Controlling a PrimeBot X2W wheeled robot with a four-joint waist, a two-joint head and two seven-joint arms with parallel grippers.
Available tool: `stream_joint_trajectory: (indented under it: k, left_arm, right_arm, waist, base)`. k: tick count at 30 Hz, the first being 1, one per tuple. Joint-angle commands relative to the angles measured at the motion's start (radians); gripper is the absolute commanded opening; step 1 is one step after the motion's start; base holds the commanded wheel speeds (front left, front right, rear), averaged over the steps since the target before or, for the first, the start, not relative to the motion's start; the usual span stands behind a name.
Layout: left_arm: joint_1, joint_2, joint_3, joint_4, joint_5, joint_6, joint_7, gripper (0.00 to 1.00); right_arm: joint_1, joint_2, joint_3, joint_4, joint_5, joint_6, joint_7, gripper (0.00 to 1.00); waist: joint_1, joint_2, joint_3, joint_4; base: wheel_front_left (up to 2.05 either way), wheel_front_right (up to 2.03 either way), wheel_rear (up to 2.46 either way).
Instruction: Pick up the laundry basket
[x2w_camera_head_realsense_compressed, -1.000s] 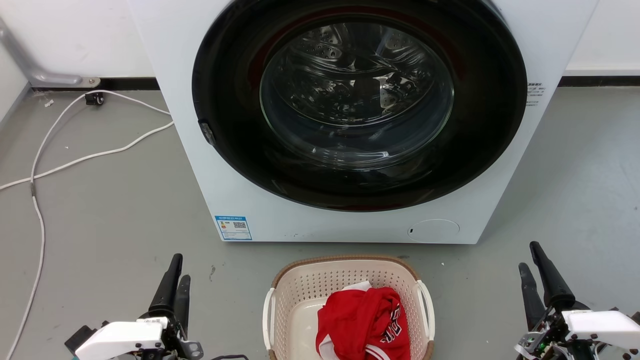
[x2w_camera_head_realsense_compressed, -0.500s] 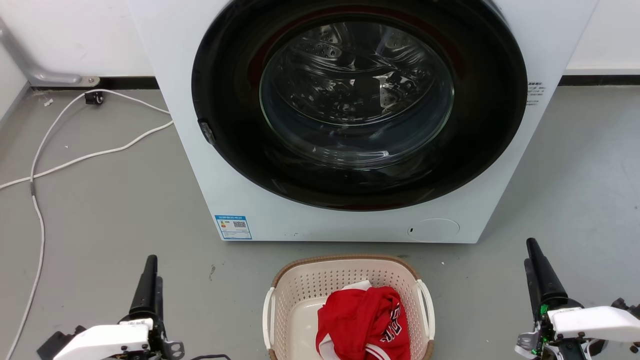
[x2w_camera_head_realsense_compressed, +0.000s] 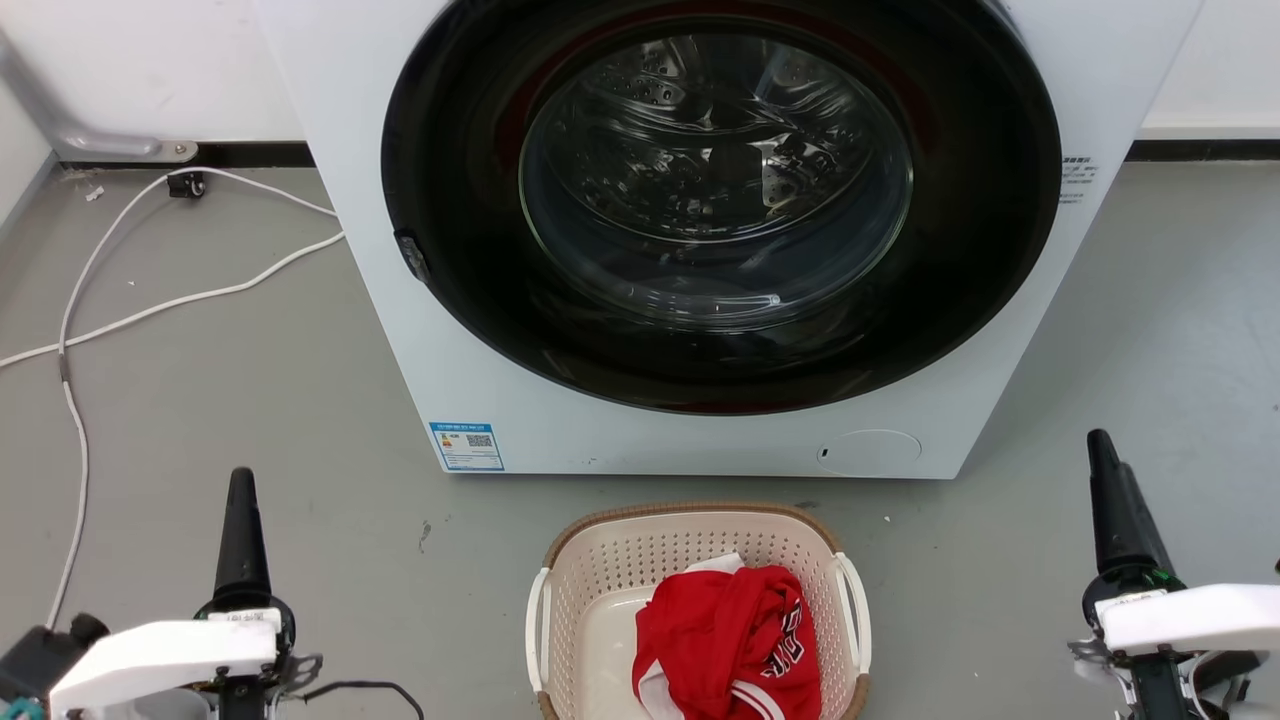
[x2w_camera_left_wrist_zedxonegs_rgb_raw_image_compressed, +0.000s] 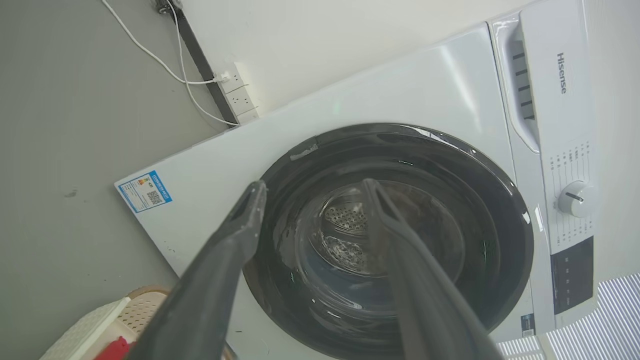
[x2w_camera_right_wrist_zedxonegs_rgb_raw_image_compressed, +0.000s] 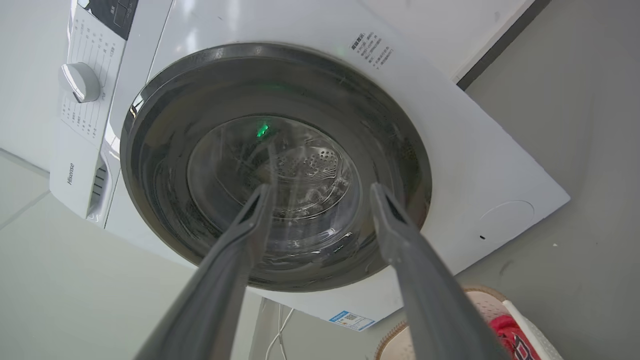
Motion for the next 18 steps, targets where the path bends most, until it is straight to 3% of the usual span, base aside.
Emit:
stream_joint_trajectory:
  k: [1,17,18]
  left_arm:
    - [-0.016,0.004,-0.007,-0.053,0.065,0.006,-0.011,1.0]
    - [0.028,0.005,-0.189,-0.22,0.481,0.054,-0.061,1.0]
    - [0.029,0.005,-0.226,-0.231,0.562,0.06,-0.07,1.0]
  right_arm:
    - [-0.022,-0.003,-0.001,-0.041,-0.06,0.002,-0.012,1.0]
    - [0.001,-0.004,0.057,-0.149,-0.414,0.002,-0.063,1.0]
    - [0.005,-0.004,0.057,-0.156,-0.462,0.002,-0.071,1.0]
  waist:
    - [0.0,-0.0001,0.002,0.0]
    - [0.0,-0.0001,0.013,-0.002]
    - [0.0,-0.0001,0.014,-0.002]
  base:
    - [0.0,0.0,0.0]
    - [0.0,0.0,0.0]
    - [0.0,0.0,0.0]
